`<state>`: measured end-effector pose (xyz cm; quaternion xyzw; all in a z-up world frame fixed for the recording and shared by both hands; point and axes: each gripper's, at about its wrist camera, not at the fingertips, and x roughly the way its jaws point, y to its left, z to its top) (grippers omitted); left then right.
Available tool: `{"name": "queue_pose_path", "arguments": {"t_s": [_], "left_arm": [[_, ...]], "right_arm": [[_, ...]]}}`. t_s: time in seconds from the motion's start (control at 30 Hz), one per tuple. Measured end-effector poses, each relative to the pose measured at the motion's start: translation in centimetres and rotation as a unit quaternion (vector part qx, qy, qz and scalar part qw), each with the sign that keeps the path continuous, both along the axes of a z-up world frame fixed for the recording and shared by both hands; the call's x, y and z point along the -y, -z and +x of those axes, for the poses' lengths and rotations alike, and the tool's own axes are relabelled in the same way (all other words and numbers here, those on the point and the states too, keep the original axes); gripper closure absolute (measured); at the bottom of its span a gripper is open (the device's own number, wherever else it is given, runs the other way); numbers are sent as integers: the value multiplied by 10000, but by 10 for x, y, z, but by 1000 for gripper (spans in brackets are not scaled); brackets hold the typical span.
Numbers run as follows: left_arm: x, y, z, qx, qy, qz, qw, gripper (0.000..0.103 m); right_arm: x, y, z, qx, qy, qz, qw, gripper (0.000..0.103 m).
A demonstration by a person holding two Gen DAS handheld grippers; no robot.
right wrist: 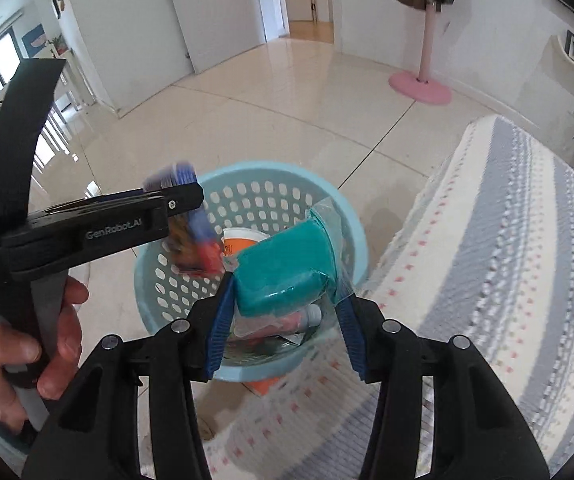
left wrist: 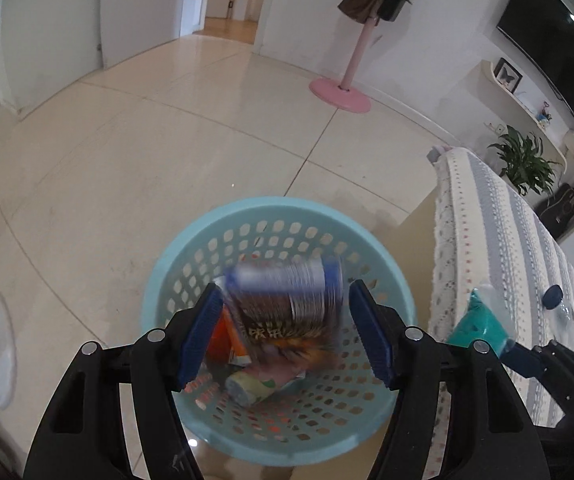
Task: Collect trash
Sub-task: 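Carry the snack box and teal packet to the wastebasket and release both, then grasp the clear plastic milk bottle with the left gripper while the right gripper grasps the white patterned paper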
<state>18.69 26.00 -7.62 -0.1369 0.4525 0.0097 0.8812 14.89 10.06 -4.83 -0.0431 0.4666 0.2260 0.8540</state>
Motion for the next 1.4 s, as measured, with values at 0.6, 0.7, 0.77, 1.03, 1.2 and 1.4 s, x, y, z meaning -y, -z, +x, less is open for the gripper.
{"name": "queue_pose_path", "arguments": {"t_s": [0.6, 0.7, 0.77, 1.03, 1.2, 1.4], "left_arm": [[58, -41, -22, 547, 653, -315, 9959, 35], [97, -62, -30, 772, 1011, -346, 9913, 35], [123, -72, -33, 846, 1226, -401, 9880, 35], [252, -83, -39, 803, 2340, -581, 9672, 35], [324, -54, -27, 430, 2863, -748, 9542, 35], [360, -9, -6, -179, 2901, -941, 9522, 36]], "right_arm": [[79, -33, -14, 524, 414, 281, 9974, 50], [141, -58, -24, 884, 807, 304, 9923, 50], [179, -69, -26, 1056, 1117, 216, 9879, 50], [346, -63, -26, 1003, 2537, 43, 9621, 74], [411, -24, -12, 534, 2949, 93, 9540, 83], [434, 13, -1, 218, 2859, 80, 9580, 83]]}}
